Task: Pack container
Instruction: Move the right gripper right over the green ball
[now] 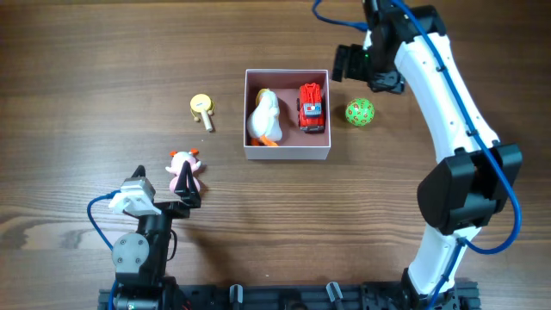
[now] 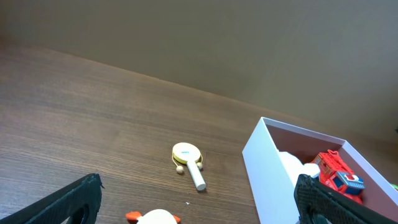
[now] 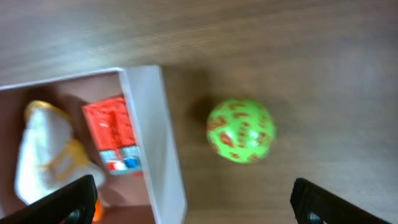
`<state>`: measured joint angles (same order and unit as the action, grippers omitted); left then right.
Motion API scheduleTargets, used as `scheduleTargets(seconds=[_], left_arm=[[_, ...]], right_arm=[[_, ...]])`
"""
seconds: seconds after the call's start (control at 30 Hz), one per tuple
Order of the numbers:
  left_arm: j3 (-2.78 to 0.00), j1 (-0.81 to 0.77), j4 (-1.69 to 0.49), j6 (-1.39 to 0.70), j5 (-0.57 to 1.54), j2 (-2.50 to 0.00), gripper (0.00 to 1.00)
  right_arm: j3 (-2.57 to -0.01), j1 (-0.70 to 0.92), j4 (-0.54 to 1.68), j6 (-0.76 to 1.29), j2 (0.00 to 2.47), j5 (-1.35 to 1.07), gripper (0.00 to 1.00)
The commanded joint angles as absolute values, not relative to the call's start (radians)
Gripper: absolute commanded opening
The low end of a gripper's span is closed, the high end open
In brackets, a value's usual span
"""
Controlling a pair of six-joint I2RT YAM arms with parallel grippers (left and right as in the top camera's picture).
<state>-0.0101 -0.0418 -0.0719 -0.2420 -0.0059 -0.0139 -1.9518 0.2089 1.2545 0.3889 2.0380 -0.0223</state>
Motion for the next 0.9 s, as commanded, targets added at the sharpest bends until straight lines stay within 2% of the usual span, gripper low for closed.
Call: scheduleTargets(seconds=[0.0, 0.33, 0.87], left_arm=[[-0.006, -0.036, -0.073, -0.247, -0.009, -0.007, 1.0], [-0.006, -0.036, -0.073, -0.247, -0.009, -0.007, 1.0], [-0.006, -0.036, -0.073, -0.247, -0.009, -0.007, 1.0]], right_arm=[[-1.922, 0.199, 1.256, 0.41, 2.022, 0.012, 0.99], [-1.83, 0.172, 1.197, 0.553, 2.023, 0.027, 1.0], [-1.564, 0.163, 1.027, 0.464, 2.024, 0.032, 1.0]])
